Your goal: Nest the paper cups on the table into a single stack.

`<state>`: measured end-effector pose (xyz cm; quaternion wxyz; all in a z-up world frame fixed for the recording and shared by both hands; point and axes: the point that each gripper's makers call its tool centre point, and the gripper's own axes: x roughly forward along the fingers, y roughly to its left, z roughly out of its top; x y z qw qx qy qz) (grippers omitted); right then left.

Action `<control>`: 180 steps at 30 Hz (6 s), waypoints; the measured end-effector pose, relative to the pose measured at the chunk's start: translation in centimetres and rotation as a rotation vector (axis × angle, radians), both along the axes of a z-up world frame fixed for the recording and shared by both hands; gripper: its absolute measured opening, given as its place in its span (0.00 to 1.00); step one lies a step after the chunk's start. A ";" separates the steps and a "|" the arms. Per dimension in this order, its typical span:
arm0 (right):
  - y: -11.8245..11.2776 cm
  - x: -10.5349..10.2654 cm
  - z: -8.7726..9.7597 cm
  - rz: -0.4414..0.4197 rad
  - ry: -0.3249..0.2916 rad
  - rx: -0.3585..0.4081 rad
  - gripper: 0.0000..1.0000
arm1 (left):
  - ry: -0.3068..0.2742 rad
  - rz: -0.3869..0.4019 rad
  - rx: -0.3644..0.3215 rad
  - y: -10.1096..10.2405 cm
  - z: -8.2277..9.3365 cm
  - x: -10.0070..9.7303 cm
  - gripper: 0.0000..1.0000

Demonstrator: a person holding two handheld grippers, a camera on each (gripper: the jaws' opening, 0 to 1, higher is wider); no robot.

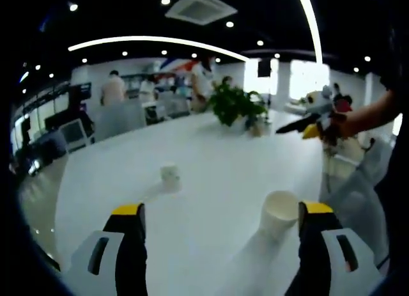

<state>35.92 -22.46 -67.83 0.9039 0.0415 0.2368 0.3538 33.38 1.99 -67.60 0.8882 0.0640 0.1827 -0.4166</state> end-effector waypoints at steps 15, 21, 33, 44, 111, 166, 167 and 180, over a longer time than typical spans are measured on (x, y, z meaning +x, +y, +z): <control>5.4 9.5 0.2 0.183 -0.050 -0.100 0.95 | 0.040 0.000 0.024 -0.4 -2.7 -0.4 0.99; 7.8 12.6 -0.9 0.248 -0.067 -0.156 0.93 | 0.071 -0.014 0.034 -0.8 -4.1 -0.4 0.98; 13.6 18.0 -6.1 0.334 0.031 -0.199 0.77 | 0.077 -0.035 0.034 -1.1 -5.0 0.3 0.98; 16.3 21.1 -9.0 0.355 0.057 -0.240 0.77 | 0.073 -0.007 -0.004 -0.2 -4.8 0.7 0.98; 13.8 19.0 -11.8 0.379 0.122 -0.338 0.36 | 0.092 -0.006 -0.033 -2.0 -3.6 0.8 0.95; 10.3 8.6 0.2 0.333 -0.013 -0.170 0.36 | 0.020 -0.076 0.003 -1.3 0.2 -0.7 0.92; 10.3 8.5 0.7 0.326 -0.021 -0.158 0.36 | 0.020 -0.077 0.008 -1.2 0.1 -0.8 0.92; 10.5 6.9 4.0 0.303 -0.074 -0.095 0.36 | 0.026 -0.060 -0.019 -1.0 0.8 -0.8 0.93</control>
